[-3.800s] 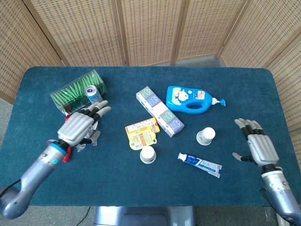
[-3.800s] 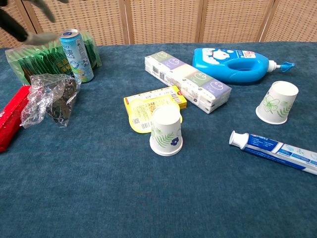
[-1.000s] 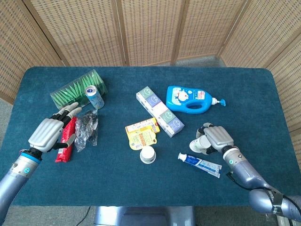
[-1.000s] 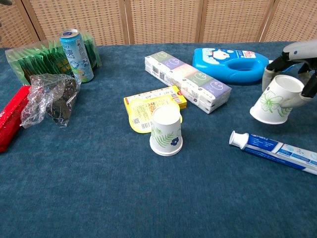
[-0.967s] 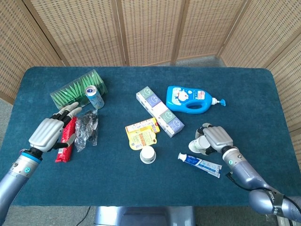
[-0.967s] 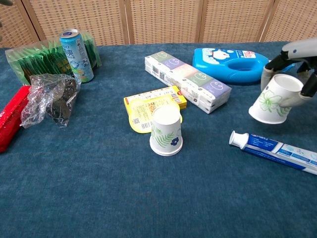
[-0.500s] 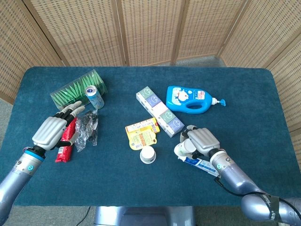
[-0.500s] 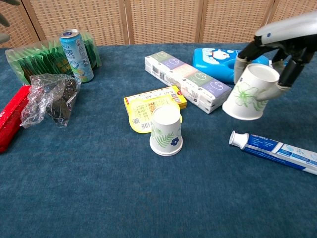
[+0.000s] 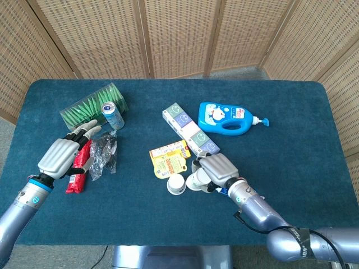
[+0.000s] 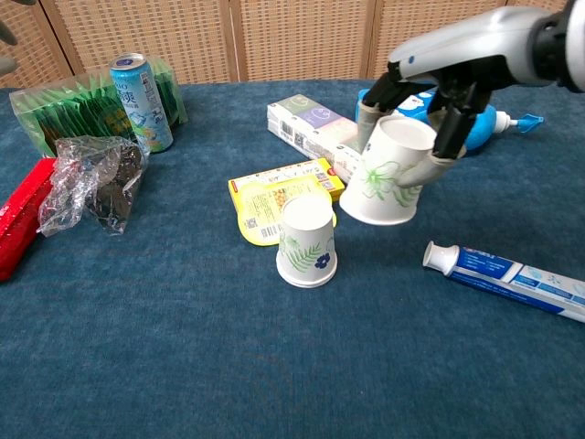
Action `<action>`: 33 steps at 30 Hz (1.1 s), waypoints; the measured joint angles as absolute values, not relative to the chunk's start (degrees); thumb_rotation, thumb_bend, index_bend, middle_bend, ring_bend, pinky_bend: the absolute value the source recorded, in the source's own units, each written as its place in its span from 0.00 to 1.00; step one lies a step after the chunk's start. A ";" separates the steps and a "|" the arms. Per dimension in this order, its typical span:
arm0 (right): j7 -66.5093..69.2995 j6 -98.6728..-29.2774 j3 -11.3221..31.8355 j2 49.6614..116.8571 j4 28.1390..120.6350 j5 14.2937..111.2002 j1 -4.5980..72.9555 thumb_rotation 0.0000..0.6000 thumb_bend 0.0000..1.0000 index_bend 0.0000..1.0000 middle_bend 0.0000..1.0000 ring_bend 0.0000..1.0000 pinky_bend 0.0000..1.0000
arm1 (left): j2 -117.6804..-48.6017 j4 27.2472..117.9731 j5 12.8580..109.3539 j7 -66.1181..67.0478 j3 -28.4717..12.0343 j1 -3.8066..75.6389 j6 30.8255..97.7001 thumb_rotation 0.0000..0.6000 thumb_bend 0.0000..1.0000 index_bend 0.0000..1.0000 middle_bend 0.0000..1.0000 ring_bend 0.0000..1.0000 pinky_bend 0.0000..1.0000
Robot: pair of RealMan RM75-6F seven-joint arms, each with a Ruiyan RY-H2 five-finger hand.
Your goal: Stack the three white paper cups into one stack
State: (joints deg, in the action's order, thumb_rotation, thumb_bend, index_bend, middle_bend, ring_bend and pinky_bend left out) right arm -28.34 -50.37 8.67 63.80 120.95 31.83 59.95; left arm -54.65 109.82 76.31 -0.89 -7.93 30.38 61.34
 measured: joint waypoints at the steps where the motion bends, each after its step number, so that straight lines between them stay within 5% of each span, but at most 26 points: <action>1: -28.54 -50.64 8.78 64.16 120.97 31.37 60.46 1.00 0.31 0.38 0.35 0.14 0.64 | -54.68 109.82 76.35 -0.92 -7.93 30.38 61.34 1.00 0.51 0.05 0.00 0.00 0.23; 33: -33.25 -56.82 8.75 74.17 117.88 21.26 70.06 1.00 0.30 0.37 0.34 0.14 0.62 | -54.67 108.09 78.56 -4.38 -7.33 29.27 61.83 1.00 0.51 0.05 0.00 0.00 0.23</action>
